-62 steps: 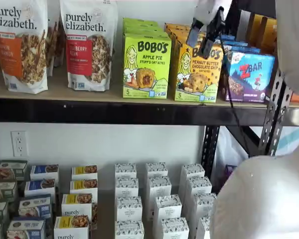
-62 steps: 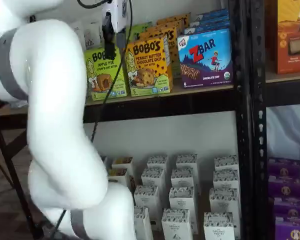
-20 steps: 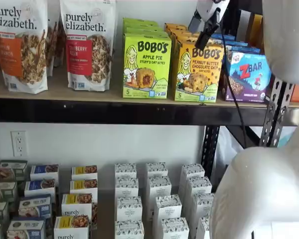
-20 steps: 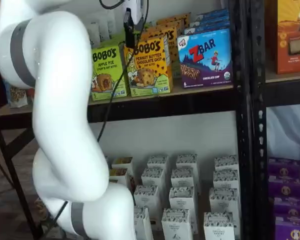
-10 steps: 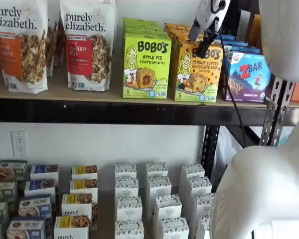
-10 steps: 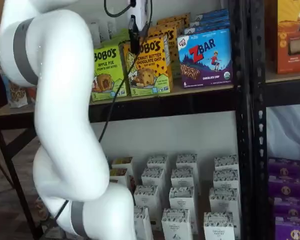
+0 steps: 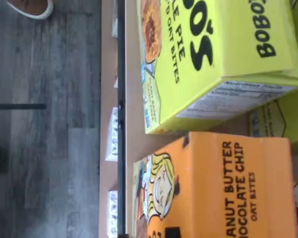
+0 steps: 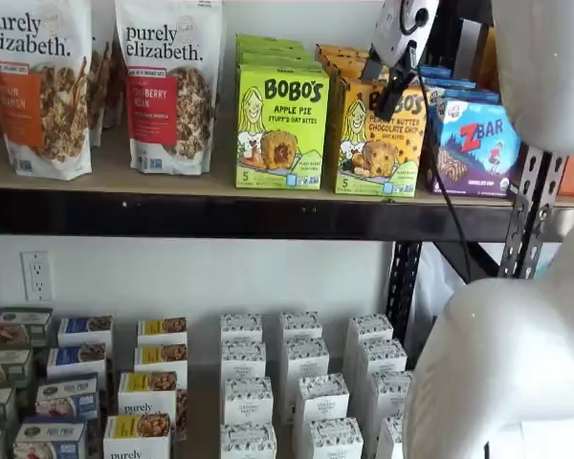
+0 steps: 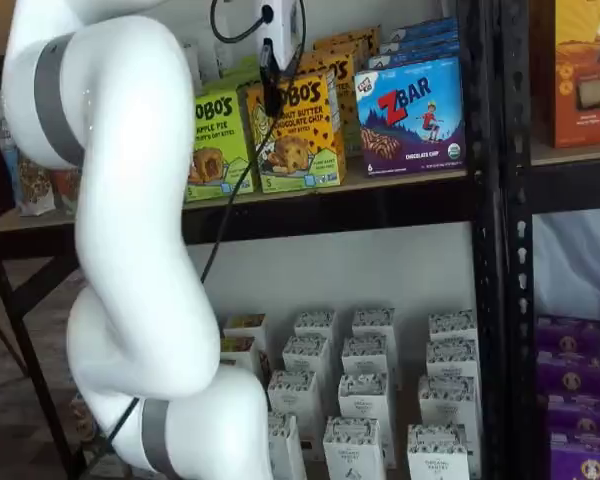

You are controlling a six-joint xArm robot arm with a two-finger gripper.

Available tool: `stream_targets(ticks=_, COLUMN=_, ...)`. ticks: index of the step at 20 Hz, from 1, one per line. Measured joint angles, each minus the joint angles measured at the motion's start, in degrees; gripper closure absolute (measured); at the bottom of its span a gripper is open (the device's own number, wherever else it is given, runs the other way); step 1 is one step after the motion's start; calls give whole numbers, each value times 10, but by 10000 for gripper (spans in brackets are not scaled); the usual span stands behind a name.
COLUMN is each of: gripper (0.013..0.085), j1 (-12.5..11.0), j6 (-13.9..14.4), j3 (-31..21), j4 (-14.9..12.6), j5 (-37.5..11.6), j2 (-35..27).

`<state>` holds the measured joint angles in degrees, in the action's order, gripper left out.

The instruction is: Pick up the orange box on the top shelf, the fifth box from the left

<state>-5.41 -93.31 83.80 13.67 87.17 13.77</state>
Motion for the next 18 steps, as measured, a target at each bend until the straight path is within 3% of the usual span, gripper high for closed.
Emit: stream_targets(ticks=18, gripper=130, j1=24, j6=19, j3=60, j4=-58, j5=74, j2=-45)
